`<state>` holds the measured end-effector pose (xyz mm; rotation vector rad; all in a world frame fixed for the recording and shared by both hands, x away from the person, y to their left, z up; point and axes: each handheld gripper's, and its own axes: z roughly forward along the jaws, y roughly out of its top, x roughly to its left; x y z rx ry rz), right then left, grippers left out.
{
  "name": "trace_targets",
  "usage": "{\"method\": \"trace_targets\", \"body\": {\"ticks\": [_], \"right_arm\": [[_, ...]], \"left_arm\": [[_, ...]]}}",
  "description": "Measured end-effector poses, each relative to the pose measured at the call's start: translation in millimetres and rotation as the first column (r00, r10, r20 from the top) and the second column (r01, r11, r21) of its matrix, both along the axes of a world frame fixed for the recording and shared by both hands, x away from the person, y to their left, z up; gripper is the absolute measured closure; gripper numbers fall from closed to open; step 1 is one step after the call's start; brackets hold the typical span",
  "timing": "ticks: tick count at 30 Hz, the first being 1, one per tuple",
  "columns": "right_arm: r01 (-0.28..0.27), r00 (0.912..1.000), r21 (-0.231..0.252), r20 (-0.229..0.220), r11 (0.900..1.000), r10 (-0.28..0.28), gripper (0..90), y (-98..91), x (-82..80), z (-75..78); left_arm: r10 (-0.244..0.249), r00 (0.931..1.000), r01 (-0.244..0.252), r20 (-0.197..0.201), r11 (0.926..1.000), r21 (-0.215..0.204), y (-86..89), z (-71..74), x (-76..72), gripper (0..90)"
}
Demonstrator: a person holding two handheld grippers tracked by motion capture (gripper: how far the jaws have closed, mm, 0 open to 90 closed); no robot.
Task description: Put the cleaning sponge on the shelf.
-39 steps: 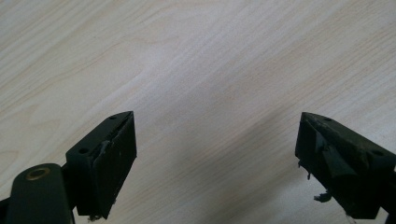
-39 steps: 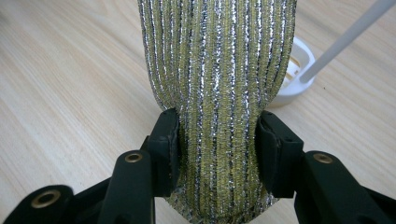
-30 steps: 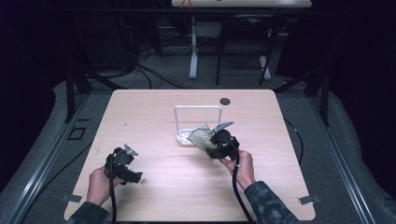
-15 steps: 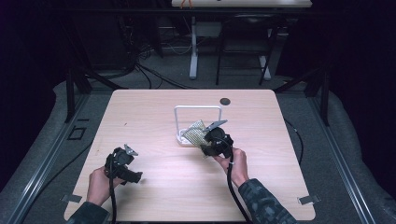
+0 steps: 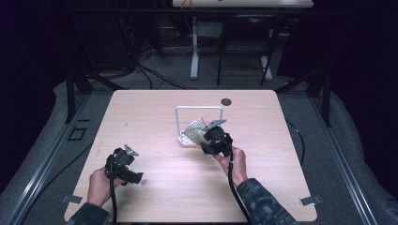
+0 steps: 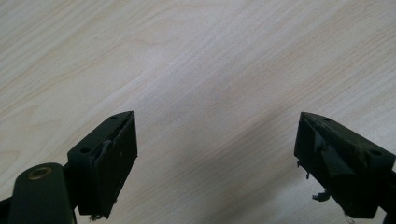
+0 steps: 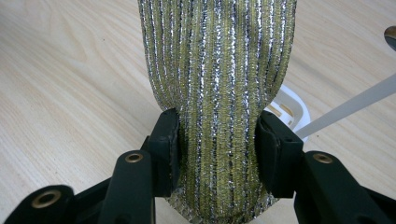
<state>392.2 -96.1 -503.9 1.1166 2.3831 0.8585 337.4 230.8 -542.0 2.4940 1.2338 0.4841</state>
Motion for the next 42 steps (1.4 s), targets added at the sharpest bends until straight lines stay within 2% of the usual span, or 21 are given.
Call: {"method": "trace_targets", "body": {"ticks": [15, 21, 32, 36, 37, 42], "right_arm": [[0.029, 0.9994, -0.027, 0.018, 0.9992, -0.029, 54.6, 6.5, 10.0, -1.3], [0.045, 0.9987, -0.047, 0.025, 0.9979, -0.044, 54.3, 12.3, 16.6, -5.6], [0.076, 0.997, -0.117, 0.027, 0.9902, -0.073, 53.6, 25.1, 32.8, -16.6], [0.081, 0.9967, -0.13, 0.01, 0.9882, -0.08, 53.2, 27.7, 37.5, -22.2], [0.086, 0.9963, -0.121, 0.005, 0.989, -0.086, 53.0, 28.5, 38.3, -23.5], [0.082, 0.9967, -0.142, 0.015, 0.9865, -0.08, 52.1, 35.0, 39.8, -26.2]], "left_arm": [[-0.001, 1.0, 0.001, -0.003, 1.0, 0.001, -0.2, -0.4, -0.1, 13.4], [-0.001, 1.0, 0.001, -0.004, 1.0, 0.001, 0.0, -0.5, 0.3, 13.4], [-0.006, 1.0, 0.006, -0.005, 1.0, 0.0, -0.6, -1.0, 0.6, 13.4], [-0.007, 1.0, 0.007, -0.006, 1.0, 0.0, -0.8, -1.0, 0.5, 13.4], [-0.007, 1.0, 0.007, -0.006, 1.0, 0.001, -0.8, -1.0, 0.6, 13.4], [-0.01, 0.9999, 0.01, -0.007, 0.9999, 0.002, -1.4, -1.6, 0.5, 13.4]]}}
